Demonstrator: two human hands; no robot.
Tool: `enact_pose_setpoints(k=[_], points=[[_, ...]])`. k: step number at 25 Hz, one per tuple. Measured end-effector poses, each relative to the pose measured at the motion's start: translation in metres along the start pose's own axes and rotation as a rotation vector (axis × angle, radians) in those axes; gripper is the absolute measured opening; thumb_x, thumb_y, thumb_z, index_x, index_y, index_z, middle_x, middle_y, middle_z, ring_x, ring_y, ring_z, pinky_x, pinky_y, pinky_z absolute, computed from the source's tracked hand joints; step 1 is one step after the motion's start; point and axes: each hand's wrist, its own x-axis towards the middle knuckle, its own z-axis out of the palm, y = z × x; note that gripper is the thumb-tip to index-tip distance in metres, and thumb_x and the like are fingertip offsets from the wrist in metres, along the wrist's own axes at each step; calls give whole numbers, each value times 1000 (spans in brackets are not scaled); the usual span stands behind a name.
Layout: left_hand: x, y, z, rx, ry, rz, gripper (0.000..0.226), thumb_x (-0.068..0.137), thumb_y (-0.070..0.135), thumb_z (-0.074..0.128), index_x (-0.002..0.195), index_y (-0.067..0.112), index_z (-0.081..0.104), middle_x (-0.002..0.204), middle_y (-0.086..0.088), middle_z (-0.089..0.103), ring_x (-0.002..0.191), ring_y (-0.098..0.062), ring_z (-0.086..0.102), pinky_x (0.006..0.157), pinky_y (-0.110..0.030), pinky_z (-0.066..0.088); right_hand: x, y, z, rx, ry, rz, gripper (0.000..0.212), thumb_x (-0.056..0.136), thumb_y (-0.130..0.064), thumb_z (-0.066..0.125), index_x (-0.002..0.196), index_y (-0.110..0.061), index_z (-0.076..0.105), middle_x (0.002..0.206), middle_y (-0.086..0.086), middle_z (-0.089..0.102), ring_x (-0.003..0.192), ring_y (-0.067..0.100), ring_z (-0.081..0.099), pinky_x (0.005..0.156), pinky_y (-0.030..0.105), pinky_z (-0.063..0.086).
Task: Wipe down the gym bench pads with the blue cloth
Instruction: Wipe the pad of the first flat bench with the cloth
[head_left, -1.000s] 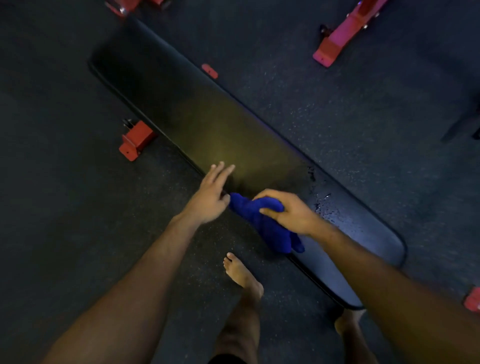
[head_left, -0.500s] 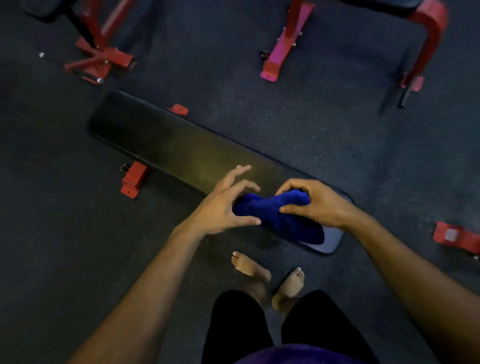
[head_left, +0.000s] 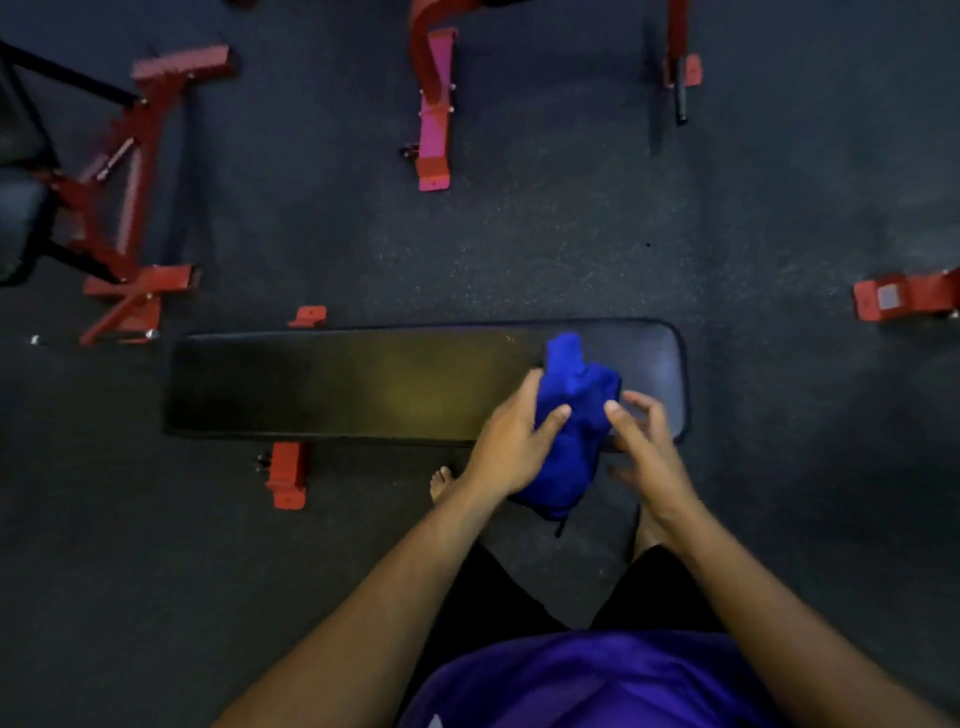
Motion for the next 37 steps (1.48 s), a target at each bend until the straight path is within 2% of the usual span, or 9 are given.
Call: enact_pose_setpoints(k=[3,6,10,13,16,19,23,27,37], points=[[-1,-26,0,68,-395,75,72,98,42,53,160,15,27,160,-9,40,146,-23,40,118,-38,34,6,29,61,346,26,185,61,81,-51,72,128,-15,59,115,7,71,98,14,70,75,23,54],[11,-69,-35,-36,-600,83,64,104,23,58,161,17,29,166,-1,30,147,-12,36,121,-27,28,30,56,104,448,118,251,63,85,-44,69,127,1,59,116,24,68,108,35,67,82,39,59],[53,-139,-83,199,-365,209,52,109,26,48,158,14,35,163,-3,36,148,-11,32,118,-19,21,63,70,106,388,415,146,38,94,-43,58,124,-20,61,121,11,68,118,35,61,94,45,52],[112,-203,-86,500,-212,163,64,111,40,34,164,15,10,171,-2,9,158,-18,5,127,-34,4,99,60,96,-219,605,-69,58,99,-41,52,150,-19,33,154,9,36,140,29,37,110,32,31],[185,-255,-63,702,-186,216,69,110,47,26,163,16,-5,172,-1,-10,156,-15,-14,128,-44,-7,165,67,111,-651,711,-290,81,97,-45,54,158,-11,11,163,19,6,144,40,23,114,47,27],[246,-304,-41,799,-94,222,71,108,54,17,163,16,-6,171,-3,-13,156,-16,-17,126,-46,-12,244,112,138,-988,623,-327,83,96,-56,44,158,-14,9,164,21,5,135,47,34,100,58,40],[274,-361,-20,889,78,343,76,104,56,24,164,12,11,172,-6,6,159,-20,2,128,-51,2,305,183,158,-1399,435,-388,79,93,-69,28,158,-26,16,166,12,7,150,41,11,113,68,13],[274,-362,-20,888,100,374,75,104,55,23,164,11,12,172,-7,7,159,-21,3,127,-53,5,310,183,154,-1453,386,-490,68,97,-66,27,157,-40,6,167,8,-2,151,43,-4,111,75,5],[280,-364,-19,902,117,381,73,105,52,23,164,10,11,172,-8,8,159,-21,4,128,-51,3,332,173,161,-1552,281,-649,54,98,-53,39,151,-40,34,162,4,27,148,35,23,114,65,15]])
